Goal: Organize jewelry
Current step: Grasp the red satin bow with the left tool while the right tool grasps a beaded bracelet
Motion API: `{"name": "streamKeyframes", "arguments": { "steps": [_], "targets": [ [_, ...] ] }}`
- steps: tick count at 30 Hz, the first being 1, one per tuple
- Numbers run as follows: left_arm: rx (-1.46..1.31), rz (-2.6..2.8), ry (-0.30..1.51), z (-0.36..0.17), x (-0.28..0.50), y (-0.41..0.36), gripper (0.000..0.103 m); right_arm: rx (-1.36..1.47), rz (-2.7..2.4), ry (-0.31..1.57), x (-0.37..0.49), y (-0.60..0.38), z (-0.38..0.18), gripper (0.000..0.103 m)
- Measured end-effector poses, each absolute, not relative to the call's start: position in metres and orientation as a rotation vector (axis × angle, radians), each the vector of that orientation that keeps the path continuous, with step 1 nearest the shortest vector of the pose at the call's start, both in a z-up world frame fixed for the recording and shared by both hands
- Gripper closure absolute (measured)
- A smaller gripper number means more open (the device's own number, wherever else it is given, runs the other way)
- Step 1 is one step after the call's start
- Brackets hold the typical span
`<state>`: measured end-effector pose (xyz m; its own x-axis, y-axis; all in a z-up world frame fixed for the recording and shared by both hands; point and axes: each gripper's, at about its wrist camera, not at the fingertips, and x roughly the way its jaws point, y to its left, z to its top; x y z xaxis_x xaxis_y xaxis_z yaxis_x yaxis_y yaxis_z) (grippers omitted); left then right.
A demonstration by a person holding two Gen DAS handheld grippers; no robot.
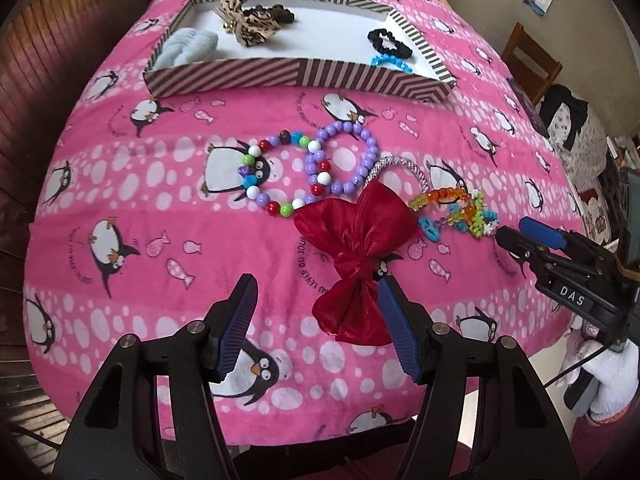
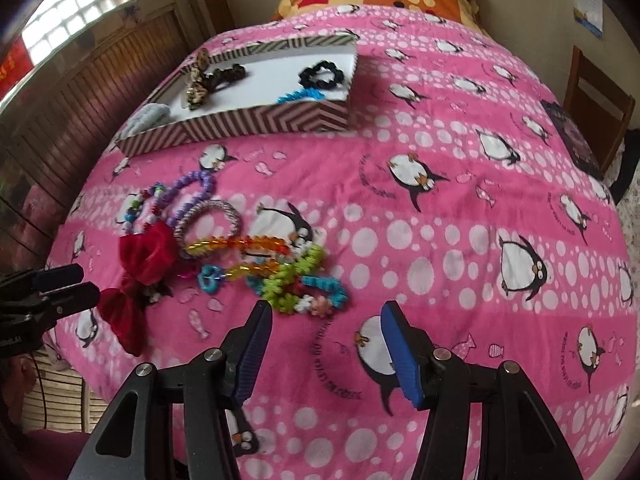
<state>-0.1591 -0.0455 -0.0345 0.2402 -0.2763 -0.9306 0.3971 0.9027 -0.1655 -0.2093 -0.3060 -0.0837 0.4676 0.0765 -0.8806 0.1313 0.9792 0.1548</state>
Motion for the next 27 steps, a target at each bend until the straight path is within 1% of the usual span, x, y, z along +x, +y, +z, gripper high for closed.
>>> {"name": "streamKeyframes", "arguments": {
  "steps": [3,7,10,12,13,14,15,17,18,20,23,27],
  "targets": [
    [0.107,-0.458,1.255,-0.038,-0.156,-0.048,0.04,0.238,-0.04,1.078,-0.207,-0.314,-0.087,0.049],
    [0.115,-0.468,1.277,-0.046,-0.152,-0.057,0.04,0.211,-0.042,1.109,-0.199,-0.313,-0.095,0.059],
    [0.133,-0.472,1.282,-0.052,-0.152,-0.064,0.04,0.198,-0.026,1.111,-0.197,-0.308,-0.101,0.061],
    [0.131,-0.476,1.291,-0.058,-0.15,-0.067,0.04,0.185,-0.014,1.085,-0.195,-0.304,-0.102,0.067],
    [0.122,-0.481,1.296,-0.061,-0.149,-0.069,0.04,0.185,-0.005,1.075,-0.195,-0.304,-0.102,0.074],
    [0.115,-0.484,1.3,-0.063,-0.149,-0.069,0.043,0.186,-0.001,1.069,-0.194,-0.304,-0.103,0.084],
    [0.1,-0.494,1.301,-0.066,-0.148,-0.069,0.047,0.188,0.003,1.064,-0.193,-0.305,-0.102,0.086],
    [0.105,-0.497,1.284,-0.067,-0.148,-0.069,0.076,0.19,0.007,1.061,-0.194,-0.305,-0.102,0.086],
    [0.106,-0.499,1.278,-0.066,-0.146,-0.067,0.081,0.191,0.008,1.054,-0.195,-0.306,-0.1,0.086],
    [0.072,-0.507,1.283,-0.065,-0.144,-0.062,0.087,0.192,0.005,1.034,-0.198,-0.308,-0.092,0.086],
    [0.044,-0.513,1.278,-0.057,-0.143,-0.055,0.088,0.191,-0.006,0.986,-0.202,-0.312,-0.071,0.086],
    [0.041,-0.524,1.227,-0.035,-0.145,-0.047,0.088,0.174,-0.007,0.921,-0.206,-0.315,-0.041,0.086]
  ]
}}
